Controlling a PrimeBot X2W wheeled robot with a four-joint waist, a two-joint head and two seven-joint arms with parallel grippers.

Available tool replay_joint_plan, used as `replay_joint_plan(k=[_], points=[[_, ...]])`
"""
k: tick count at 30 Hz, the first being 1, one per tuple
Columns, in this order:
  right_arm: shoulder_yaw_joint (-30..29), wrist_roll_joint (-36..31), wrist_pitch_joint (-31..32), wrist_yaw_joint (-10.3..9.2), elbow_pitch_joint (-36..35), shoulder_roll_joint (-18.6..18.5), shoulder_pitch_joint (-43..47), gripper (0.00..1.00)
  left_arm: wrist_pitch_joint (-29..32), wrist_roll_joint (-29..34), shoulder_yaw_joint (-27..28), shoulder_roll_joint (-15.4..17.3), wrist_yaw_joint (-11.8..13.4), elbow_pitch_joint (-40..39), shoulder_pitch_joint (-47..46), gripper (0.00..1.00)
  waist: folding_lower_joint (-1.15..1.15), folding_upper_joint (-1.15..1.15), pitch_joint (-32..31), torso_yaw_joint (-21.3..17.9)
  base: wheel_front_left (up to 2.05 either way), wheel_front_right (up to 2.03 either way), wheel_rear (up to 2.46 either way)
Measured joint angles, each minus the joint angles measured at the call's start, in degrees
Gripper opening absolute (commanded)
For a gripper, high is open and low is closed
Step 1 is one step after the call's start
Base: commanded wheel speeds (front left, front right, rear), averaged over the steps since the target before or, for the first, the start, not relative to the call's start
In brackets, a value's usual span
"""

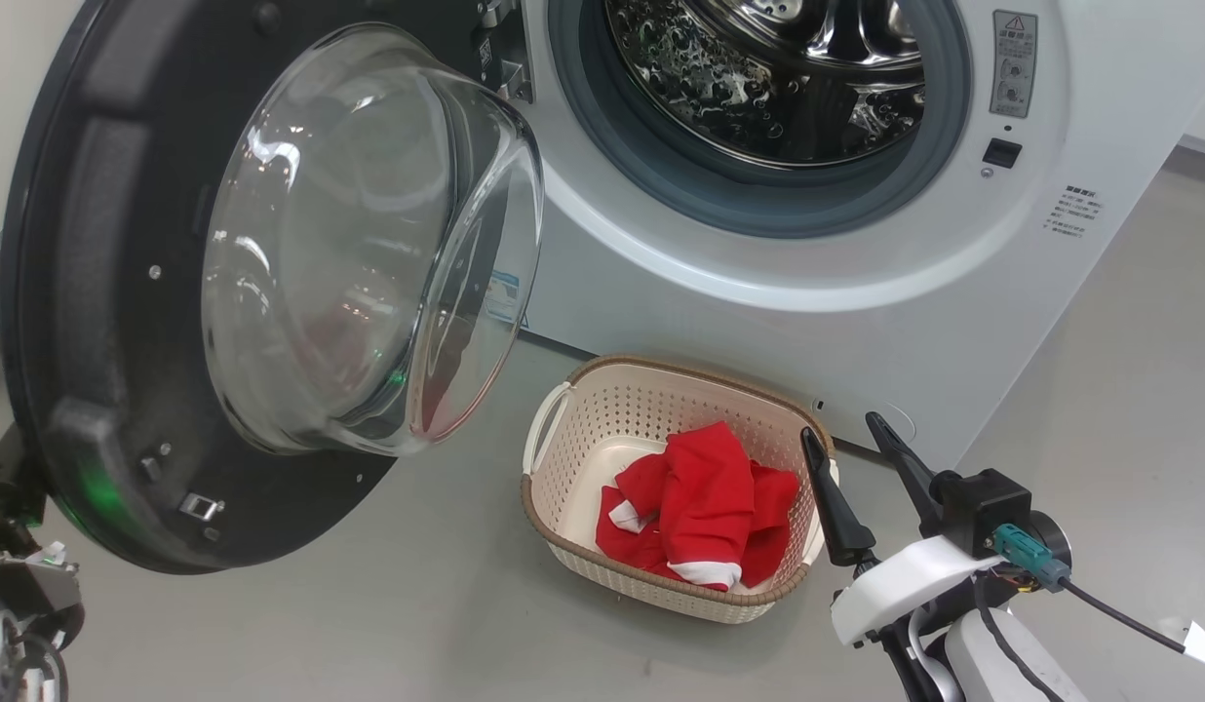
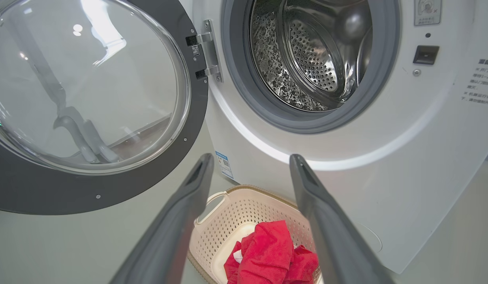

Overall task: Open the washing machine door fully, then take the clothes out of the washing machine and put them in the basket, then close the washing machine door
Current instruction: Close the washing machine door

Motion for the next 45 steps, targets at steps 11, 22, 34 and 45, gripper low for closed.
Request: replay_joint_plan(k=[11, 22, 34, 45], points=[[-0.59, 0.07, 0.00, 0.00, -0.01, 0.00, 0.07, 1.00, 10.98, -4.93, -3.46, -1.27, -1.15, -4.23, 2.09, 0.00, 0.00, 0.00, 0.13, 0.17, 0.00, 0.00, 0.00], [-0.13, 0.10, 0.00, 0.01, 0.05, 0.00, 0.73, 1.00, 22.80, -11.54, -6.22, -2.85, -1.46, -9.57, 4.63, 0.00, 0.00, 0.00, 0.34, -0.50, 0.00, 0.00, 0.00], [0.59, 0.68, 0.00, 0.02, 0.34, 0.00, 0.66, 1.00, 30.21, -13.12, -9.88, -3.32, -1.51, -14.39, 7.37, 0.00, 0.00, 0.00, 1.06, -3.30, 0.00, 0.00, 0.00], [0.78, 0.70, 0.00, 0.00, 0.74, 0.01, 0.07, 1.00, 32.41, -13.10, -13.62, -7.05, -1.54, -17.10, 8.17, 0.00, 0.00, 0.00, 1.87, -8.30, 0.00, 0.00, 0.00]])
